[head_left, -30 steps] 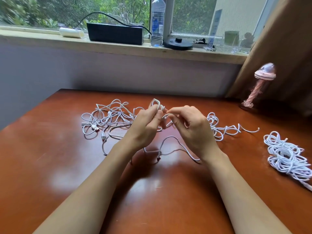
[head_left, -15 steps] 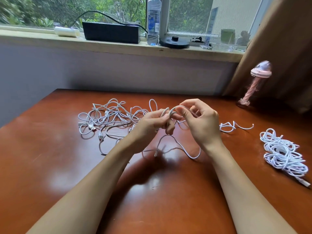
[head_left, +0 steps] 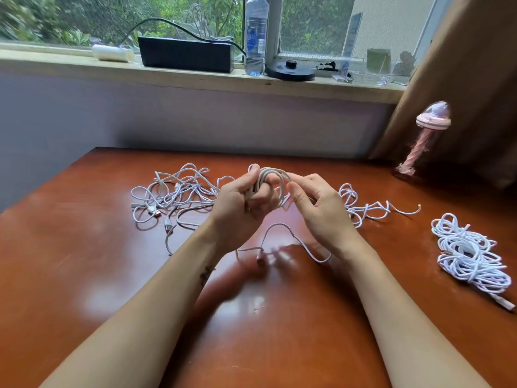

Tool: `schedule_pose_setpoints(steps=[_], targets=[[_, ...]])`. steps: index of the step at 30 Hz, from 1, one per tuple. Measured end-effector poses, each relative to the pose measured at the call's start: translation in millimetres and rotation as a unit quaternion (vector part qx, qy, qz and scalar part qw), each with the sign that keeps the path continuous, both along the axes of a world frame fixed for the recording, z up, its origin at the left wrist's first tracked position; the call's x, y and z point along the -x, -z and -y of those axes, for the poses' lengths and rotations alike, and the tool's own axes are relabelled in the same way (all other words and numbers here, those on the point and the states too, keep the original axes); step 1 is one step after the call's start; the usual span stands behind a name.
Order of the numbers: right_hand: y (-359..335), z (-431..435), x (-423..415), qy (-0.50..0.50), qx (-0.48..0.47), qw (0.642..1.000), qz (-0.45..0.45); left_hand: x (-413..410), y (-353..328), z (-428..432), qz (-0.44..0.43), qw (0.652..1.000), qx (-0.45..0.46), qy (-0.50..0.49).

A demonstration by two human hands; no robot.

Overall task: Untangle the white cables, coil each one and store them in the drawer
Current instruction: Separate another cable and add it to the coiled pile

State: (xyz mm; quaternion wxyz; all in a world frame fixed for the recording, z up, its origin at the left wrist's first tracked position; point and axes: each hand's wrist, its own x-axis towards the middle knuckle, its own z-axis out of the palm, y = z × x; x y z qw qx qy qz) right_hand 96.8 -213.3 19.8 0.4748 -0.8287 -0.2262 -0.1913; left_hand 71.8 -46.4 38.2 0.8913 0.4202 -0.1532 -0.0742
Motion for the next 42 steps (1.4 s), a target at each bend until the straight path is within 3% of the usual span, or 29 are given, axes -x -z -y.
schedule_pose_setpoints(steps=[6, 14, 27, 32, 37, 42], targets=[[-10, -3, 10, -0.054, -0.052, 0.996, -0.046, 4, -3, -3, 0.028, 0.999, 0.007, 0.029], [-13, -8, 16, -0.088, -0.053, 0.992, -0.076, 8, -9, 0, 0.029, 0.998, -0.022, -0.051], [2, -10, 9, -0.033, 0.038, 0.998, -0.048, 3, -8, -5, 0.003, 0.994, 0.002, -0.107], [9, -8, 5, -0.01, 0.13, 0.991, -0.011, -3, -8, -14, -0.01, 0.99, 0.054, -0.126], [11, -14, 5, 0.009, 0.19, 0.981, 0.05, -6, -7, -14, 0.051, 0.961, -0.079, -0.258], [11, -12, 3, 0.007, 0.124, 0.989, 0.081, -7, 3, -12, 0.158, 0.879, -0.279, -0.354]])
